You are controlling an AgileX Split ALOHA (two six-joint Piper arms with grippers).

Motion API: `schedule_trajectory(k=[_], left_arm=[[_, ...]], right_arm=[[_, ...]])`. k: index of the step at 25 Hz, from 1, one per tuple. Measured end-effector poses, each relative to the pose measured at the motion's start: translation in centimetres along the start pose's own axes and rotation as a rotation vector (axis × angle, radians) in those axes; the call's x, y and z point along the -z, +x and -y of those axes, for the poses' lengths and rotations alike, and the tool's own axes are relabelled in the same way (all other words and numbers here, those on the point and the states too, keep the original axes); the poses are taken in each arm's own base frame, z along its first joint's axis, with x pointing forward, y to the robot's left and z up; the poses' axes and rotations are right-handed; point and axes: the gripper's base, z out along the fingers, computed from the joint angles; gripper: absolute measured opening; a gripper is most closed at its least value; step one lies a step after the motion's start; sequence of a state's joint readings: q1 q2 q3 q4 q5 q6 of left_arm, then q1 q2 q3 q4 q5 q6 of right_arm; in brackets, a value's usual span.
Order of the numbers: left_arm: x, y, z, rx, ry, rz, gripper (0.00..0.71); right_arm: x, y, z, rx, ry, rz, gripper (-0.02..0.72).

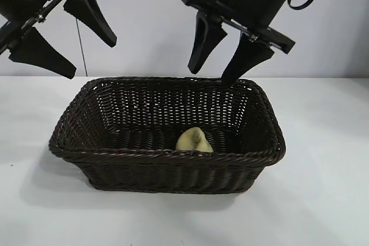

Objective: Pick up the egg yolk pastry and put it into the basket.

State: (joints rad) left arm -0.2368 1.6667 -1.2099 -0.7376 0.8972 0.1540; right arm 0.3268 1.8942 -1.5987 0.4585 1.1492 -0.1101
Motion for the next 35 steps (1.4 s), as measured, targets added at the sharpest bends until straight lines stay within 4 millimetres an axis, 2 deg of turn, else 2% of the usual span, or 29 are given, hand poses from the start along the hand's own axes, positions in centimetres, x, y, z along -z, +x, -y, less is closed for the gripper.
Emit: schedule_trajectory(k=[9, 15, 27, 35], left_arm=[[0.0, 0.0, 0.0, 0.000, 0.000, -0.001, 0.524], [0.0, 0.0, 0.0, 0.000, 0.001, -0.004, 0.524], [0.0, 0.0, 0.0, 0.000, 0.001, -0.005, 0.524], [0.0, 0.0, 0.0, 0.000, 0.001, -0.005, 0.524]], right_arm=[[6.0, 1.0, 1.2, 0.002, 0.007, 0.091, 0.435], [7.8, 1.3, 2.6, -0.027, 0.021, 0.126, 0.435], [7.7, 1.5, 3.1, -0.019, 0.057, 0.106, 0.435], [5.1, 3.2, 4.2, -0.061, 0.056, 0.001, 0.435]])
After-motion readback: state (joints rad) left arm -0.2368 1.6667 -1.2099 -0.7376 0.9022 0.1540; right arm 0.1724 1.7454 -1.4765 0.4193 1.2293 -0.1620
